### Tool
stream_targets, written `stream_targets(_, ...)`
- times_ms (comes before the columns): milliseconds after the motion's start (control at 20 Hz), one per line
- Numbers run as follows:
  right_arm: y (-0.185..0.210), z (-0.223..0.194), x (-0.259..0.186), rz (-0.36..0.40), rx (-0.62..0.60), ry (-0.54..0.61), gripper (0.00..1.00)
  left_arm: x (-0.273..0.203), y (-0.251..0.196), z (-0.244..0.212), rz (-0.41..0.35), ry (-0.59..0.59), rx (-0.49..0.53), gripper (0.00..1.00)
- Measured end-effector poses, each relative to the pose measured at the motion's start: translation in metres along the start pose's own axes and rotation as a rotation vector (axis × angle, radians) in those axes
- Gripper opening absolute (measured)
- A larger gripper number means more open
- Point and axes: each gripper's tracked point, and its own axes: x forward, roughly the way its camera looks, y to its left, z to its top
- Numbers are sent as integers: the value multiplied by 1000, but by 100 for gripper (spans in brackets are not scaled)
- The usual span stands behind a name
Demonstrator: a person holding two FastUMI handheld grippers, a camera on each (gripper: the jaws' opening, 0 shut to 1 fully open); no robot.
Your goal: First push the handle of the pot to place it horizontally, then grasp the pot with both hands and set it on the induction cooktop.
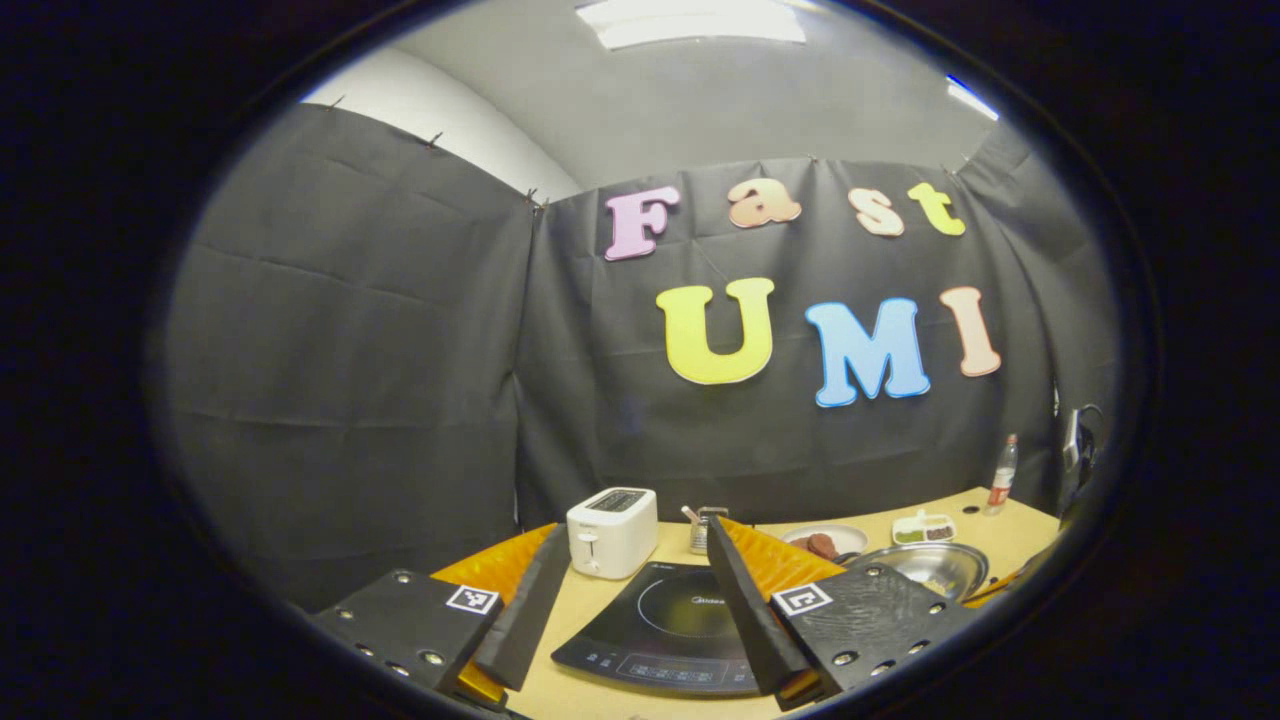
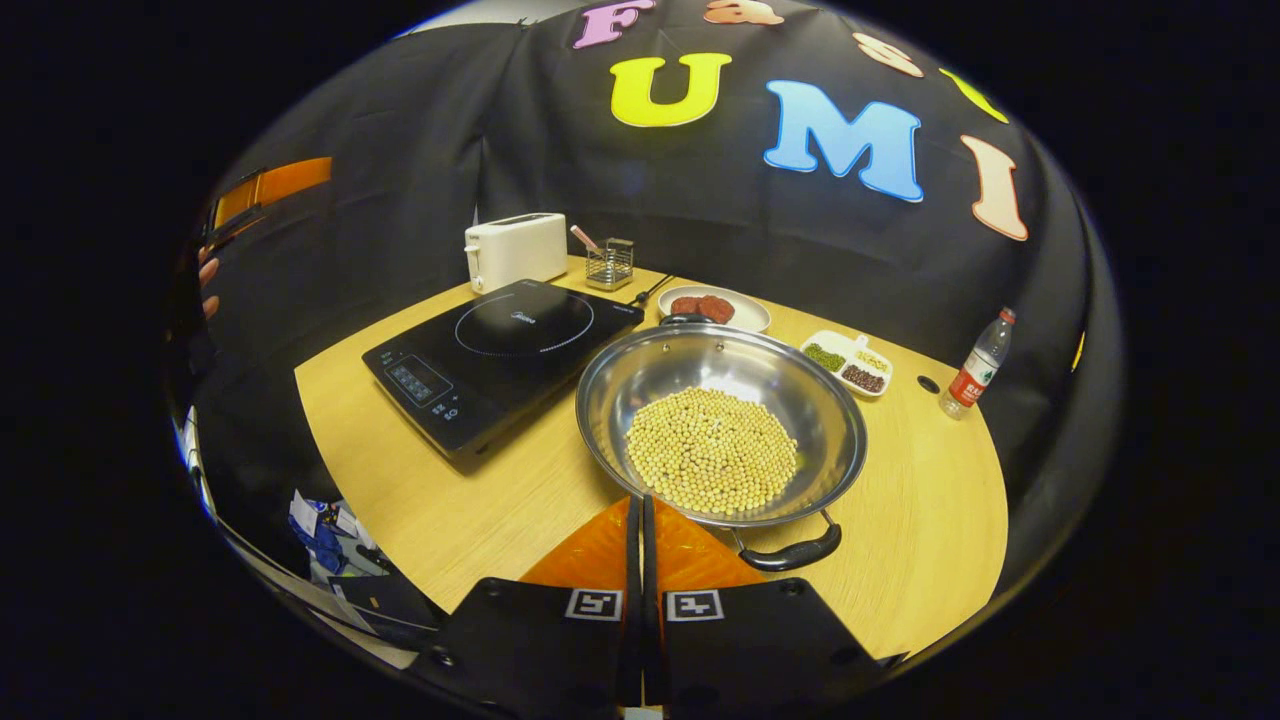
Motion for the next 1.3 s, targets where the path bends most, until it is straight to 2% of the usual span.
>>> stream_targets(50,-1,-6,3,9,1,20,0,1,-4,0,1,2,3,81)
stream_targets(450,-30,-30,20,3,35,125,2,14,-36,0,-7,10,19,81)
stream_targets(850,-42,-37,23,0,45,148,2,23,-56,-1,-12,15,19,81)
stream_targets(1300,-74,-41,23,-56,42,166,2,30,-78,-4,-37,17,19,81)
